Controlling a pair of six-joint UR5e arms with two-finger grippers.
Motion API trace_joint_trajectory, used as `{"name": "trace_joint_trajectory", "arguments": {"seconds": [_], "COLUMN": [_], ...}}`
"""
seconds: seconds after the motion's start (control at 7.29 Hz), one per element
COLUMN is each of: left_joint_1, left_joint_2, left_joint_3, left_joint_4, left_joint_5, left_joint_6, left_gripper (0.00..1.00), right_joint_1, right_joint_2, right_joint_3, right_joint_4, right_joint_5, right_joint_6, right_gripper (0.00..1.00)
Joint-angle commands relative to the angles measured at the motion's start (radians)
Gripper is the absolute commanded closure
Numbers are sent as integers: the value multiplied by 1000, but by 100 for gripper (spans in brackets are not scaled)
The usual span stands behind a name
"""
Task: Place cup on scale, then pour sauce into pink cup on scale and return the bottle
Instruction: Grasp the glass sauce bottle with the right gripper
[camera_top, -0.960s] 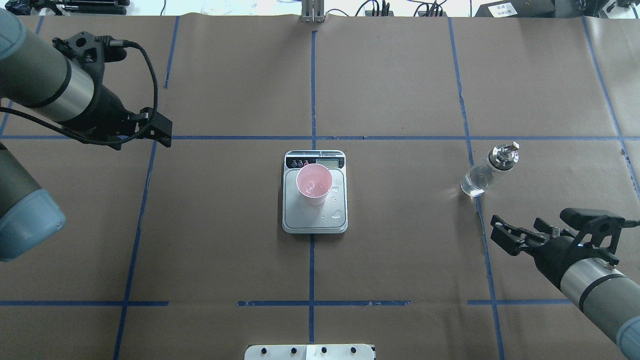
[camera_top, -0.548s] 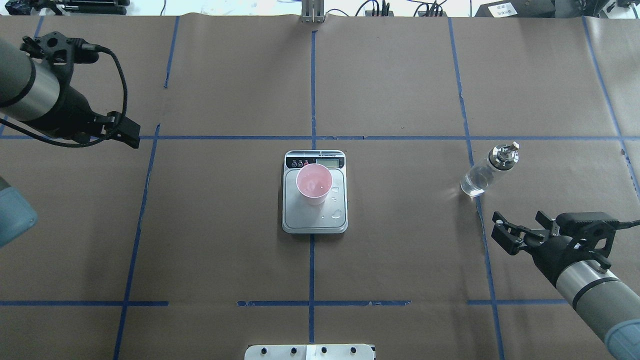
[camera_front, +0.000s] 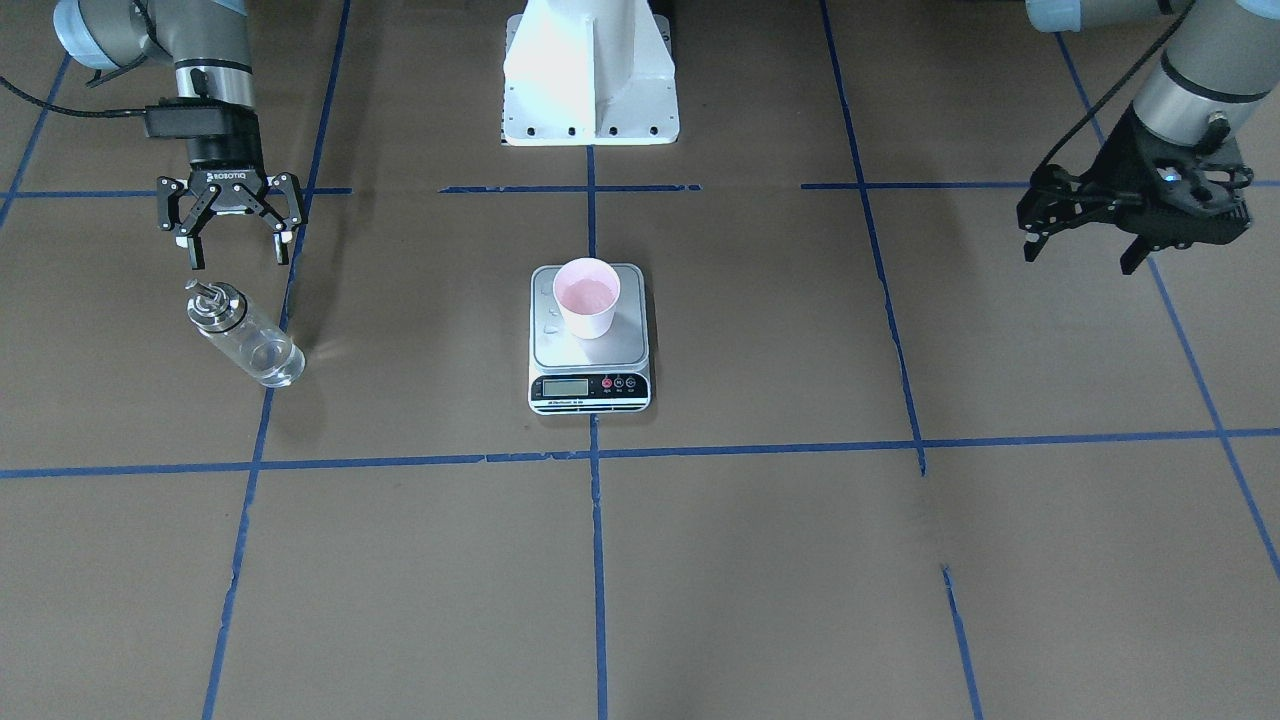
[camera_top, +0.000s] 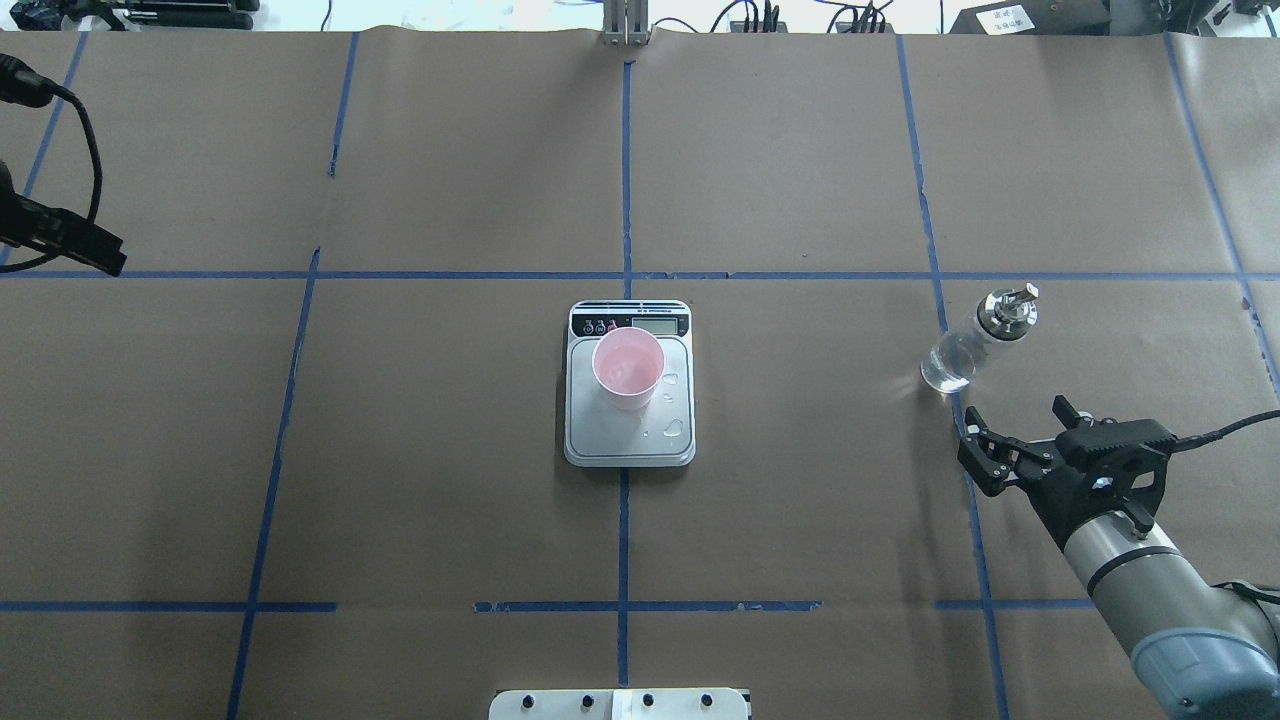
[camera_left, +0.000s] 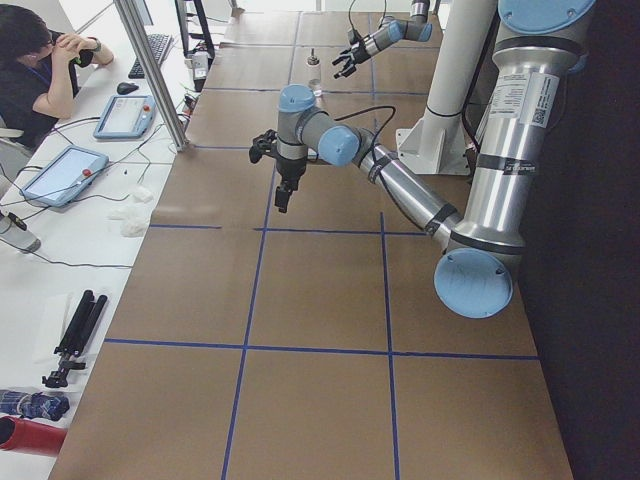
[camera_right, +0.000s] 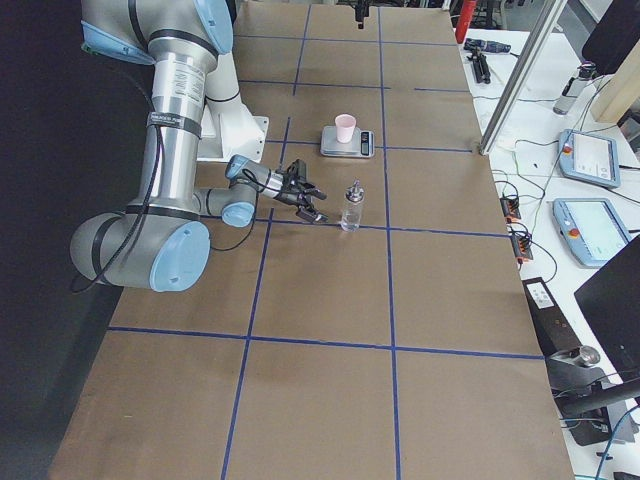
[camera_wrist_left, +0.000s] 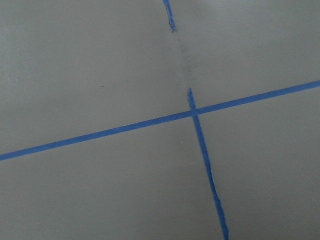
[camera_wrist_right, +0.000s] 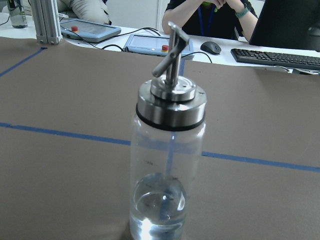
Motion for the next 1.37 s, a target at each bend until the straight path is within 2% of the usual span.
{"name": "trace_joint_trajectory", "arguments": {"seconds": [0.0, 0.27, 0.69, 1.23], "left_joint_1": [-62, -79, -88, -94], "left_joint_2": [10, 9, 7, 1], "left_joint_3": [31, 36, 37, 46], "left_joint_4": [-2, -2, -2, -2], "left_joint_5": [0, 0, 0, 0], "left_joint_6": [96, 96, 96, 95], "left_gripper": [0, 0, 0, 0], "right_joint_1": [52, 73, 127, 138], "right_joint_2": [71, 128, 132, 205], "right_joint_3": [-108, -193, -217, -263], "right_joint_4": [90, 211, 221, 221], "right_joint_5": [0, 0, 8, 10], "right_joint_6": [-52, -129, -175, -180], "right_gripper": [0, 0, 0, 0]}}
